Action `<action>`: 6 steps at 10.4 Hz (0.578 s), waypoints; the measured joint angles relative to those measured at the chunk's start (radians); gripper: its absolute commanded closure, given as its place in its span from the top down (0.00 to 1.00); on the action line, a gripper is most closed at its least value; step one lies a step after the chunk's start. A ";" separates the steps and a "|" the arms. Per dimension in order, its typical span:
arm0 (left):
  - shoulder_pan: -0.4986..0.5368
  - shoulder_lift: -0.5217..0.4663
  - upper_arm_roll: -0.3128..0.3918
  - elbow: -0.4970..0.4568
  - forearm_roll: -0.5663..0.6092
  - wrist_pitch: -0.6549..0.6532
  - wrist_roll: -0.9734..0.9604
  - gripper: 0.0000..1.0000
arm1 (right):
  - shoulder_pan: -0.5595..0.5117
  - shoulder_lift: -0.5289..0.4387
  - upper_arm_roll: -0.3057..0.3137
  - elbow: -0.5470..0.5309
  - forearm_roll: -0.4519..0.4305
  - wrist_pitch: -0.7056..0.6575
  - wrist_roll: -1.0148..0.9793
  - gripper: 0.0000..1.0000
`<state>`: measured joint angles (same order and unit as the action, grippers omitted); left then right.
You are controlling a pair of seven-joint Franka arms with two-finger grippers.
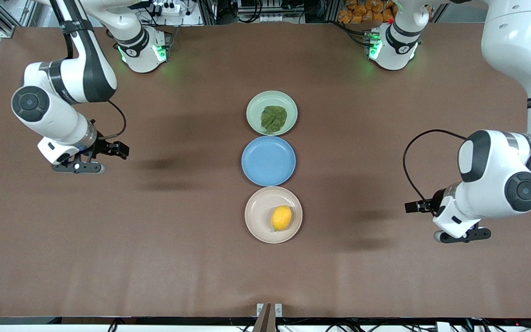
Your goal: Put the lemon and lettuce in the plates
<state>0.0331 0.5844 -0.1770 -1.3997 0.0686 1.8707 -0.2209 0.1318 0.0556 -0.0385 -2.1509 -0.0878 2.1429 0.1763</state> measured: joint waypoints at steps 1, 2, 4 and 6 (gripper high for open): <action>0.008 -0.034 0.000 -0.035 0.000 -0.003 0.017 1.00 | -0.016 -0.006 -0.001 0.003 -0.002 0.002 -0.001 1.00; 0.010 -0.073 0.001 -0.077 0.000 -0.005 0.027 1.00 | -0.036 -0.010 -0.002 0.015 -0.003 0.004 -0.010 1.00; 0.007 -0.155 0.012 -0.173 0.000 -0.005 0.028 1.00 | -0.077 -0.014 -0.004 0.058 -0.003 0.005 -0.049 1.00; -0.001 -0.237 0.022 -0.270 0.000 -0.005 0.032 1.00 | -0.088 -0.018 -0.004 0.113 -0.003 -0.031 -0.059 1.00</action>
<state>0.0321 0.3473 -0.1548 -1.6700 0.0686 1.8655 -0.1893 0.0441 0.0371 -0.0427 -2.0380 -0.0912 2.1121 0.1177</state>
